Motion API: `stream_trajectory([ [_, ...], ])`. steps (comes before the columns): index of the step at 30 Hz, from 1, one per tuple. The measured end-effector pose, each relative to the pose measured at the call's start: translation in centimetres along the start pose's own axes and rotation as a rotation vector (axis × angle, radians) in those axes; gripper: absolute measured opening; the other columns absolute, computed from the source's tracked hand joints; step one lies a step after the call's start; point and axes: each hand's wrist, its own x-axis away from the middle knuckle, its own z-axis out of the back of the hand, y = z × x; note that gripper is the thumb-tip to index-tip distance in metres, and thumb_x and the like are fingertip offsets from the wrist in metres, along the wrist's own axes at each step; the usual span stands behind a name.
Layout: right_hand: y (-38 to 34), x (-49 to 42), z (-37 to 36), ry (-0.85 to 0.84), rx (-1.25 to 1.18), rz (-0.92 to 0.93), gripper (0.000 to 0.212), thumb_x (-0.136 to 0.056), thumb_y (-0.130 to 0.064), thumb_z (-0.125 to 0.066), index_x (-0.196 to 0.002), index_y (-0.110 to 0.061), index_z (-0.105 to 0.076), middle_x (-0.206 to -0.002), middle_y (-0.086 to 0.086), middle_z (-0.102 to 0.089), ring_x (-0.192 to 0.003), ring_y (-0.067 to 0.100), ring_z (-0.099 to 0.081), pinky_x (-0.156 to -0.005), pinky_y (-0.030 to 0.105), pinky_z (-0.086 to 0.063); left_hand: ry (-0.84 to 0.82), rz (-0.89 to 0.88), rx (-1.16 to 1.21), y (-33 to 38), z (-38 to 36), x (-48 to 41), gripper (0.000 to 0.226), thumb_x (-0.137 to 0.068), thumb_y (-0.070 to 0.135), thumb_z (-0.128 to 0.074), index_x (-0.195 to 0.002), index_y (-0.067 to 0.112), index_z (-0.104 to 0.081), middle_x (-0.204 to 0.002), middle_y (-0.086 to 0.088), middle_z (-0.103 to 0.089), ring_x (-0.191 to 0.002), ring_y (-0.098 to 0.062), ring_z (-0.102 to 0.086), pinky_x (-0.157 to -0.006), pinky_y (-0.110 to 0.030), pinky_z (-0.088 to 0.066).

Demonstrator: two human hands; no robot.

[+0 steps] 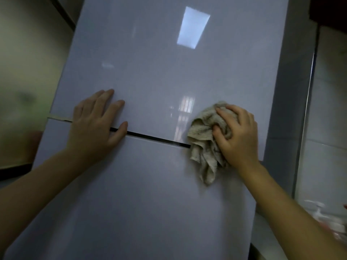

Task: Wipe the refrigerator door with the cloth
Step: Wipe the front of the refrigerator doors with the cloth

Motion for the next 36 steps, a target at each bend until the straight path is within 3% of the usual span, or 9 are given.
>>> stream_trajectory([
  [8,2.5,2.8,1.5,0.066,0.004,-0.117,0.047,-0.088,-0.030,-0.061,-0.133,-0.018,-0.065,-0.136,0.008,-0.055,-0.122,0.030,-0.051,-0.104,0.050,-0.044,-0.015,-0.006,0.012,-0.4,0.2,0.0,0.058,-0.094,0.046,-0.045,-0.139,0.011,-0.056,-0.154,-0.019,-0.046,-0.141,-0.041,-0.043,-0.108,-0.053,-0.036],
  [12,0.3,1.8,0.4,0.060,-0.023,-0.161,0.047,-0.087,-0.032,-0.061,-0.133,-0.019,-0.065,-0.137,0.006,-0.054,-0.123,0.029,-0.050,-0.104,0.037,-0.036,-0.044,-0.019,0.010,-0.7,0.3,-0.1,0.059,-0.094,0.048,-0.044,-0.139,0.012,-0.056,-0.154,-0.018,-0.046,-0.142,-0.040,-0.043,-0.108,-0.053,-0.037],
  [14,-1.3,1.6,-0.2,0.006,-0.035,-0.079,0.049,-0.087,-0.035,-0.060,-0.133,-0.019,-0.064,-0.138,0.006,-0.055,-0.122,0.029,-0.050,-0.100,0.036,-0.035,-0.044,-0.019,-0.002,-0.7,0.3,-0.2,0.058,-0.094,0.048,-0.044,-0.139,0.013,-0.056,-0.154,-0.017,-0.046,-0.142,-0.040,-0.043,-0.108,-0.052,-0.037],
  [18,-2.2,1.7,-0.7,-0.131,0.021,0.260,0.051,-0.085,-0.035,-0.062,-0.133,-0.019,-0.065,-0.139,0.008,-0.058,-0.123,0.031,-0.054,-0.097,0.041,-0.041,-0.044,-0.025,-0.001,-0.6,0.3,-0.2,0.058,-0.094,0.048,-0.045,-0.138,0.013,-0.056,-0.153,-0.017,-0.047,-0.141,-0.040,-0.043,-0.108,-0.052,-0.037],
  [20,-1.4,1.1,-0.6,-0.145,0.019,0.302,0.050,-0.086,-0.034,-0.063,-0.133,-0.018,-0.066,-0.140,0.009,-0.058,-0.124,0.031,-0.054,-0.097,0.041,-0.042,-0.050,-0.038,-0.008,-0.7,0.4,-0.2,0.058,-0.094,0.048,-0.045,-0.139,0.012,-0.056,-0.153,-0.018,-0.046,-0.141,-0.040,-0.043,-0.108,-0.053,-0.038],
  [25,1.1,-2.0,-0.1,0.004,-0.016,0.052,0.046,-0.088,-0.035,-0.061,-0.131,-0.019,-0.066,-0.135,0.008,-0.058,-0.116,0.033,-0.055,-0.097,0.044,-0.043,-0.057,-0.049,-0.024,-1.0,0.5,-0.3,0.057,-0.093,0.046,-0.046,-0.138,0.012,-0.056,-0.153,-0.018,-0.047,-0.140,-0.040,-0.044,-0.107,-0.051,-0.037],
  [29,-1.1,-4.2,-1.2,0.074,-0.014,-0.130,0.046,-0.089,-0.037,-0.056,-0.130,-0.020,-0.066,-0.134,0.007,-0.057,-0.118,0.032,-0.052,-0.098,0.043,-0.042,-0.042,-0.043,-0.003,-0.9,0.5,-0.2,0.056,-0.095,0.045,-0.044,-0.137,0.011,-0.058,-0.152,-0.018,-0.048,-0.140,-0.040,-0.045,-0.107,-0.051,-0.037],
  [32,-4.7,-4.1,-2.9,-0.019,-0.008,0.051,0.051,-0.084,-0.042,-0.057,-0.131,-0.021,-0.066,-0.136,0.009,-0.058,-0.120,0.033,-0.053,-0.097,0.043,-0.042,-0.038,-0.039,0.023,-1.1,0.6,0.0,0.055,-0.096,0.044,-0.042,-0.137,0.010,-0.058,-0.152,-0.018,-0.048,-0.140,-0.039,-0.045,-0.107,-0.050,-0.037],
  [36,-8.7,-2.1,-4.9,-0.180,0.008,0.538,0.050,-0.083,-0.038,-0.064,-0.130,-0.019,-0.067,-0.136,0.011,-0.061,-0.121,0.034,-0.057,-0.094,0.041,-0.042,-0.060,-0.081,0.006,-1.5,0.8,0.2,0.056,-0.097,0.044,-0.041,-0.136,0.009,-0.059,-0.152,-0.018,-0.048,-0.140,-0.038,-0.046,-0.106,-0.050,-0.038],
])
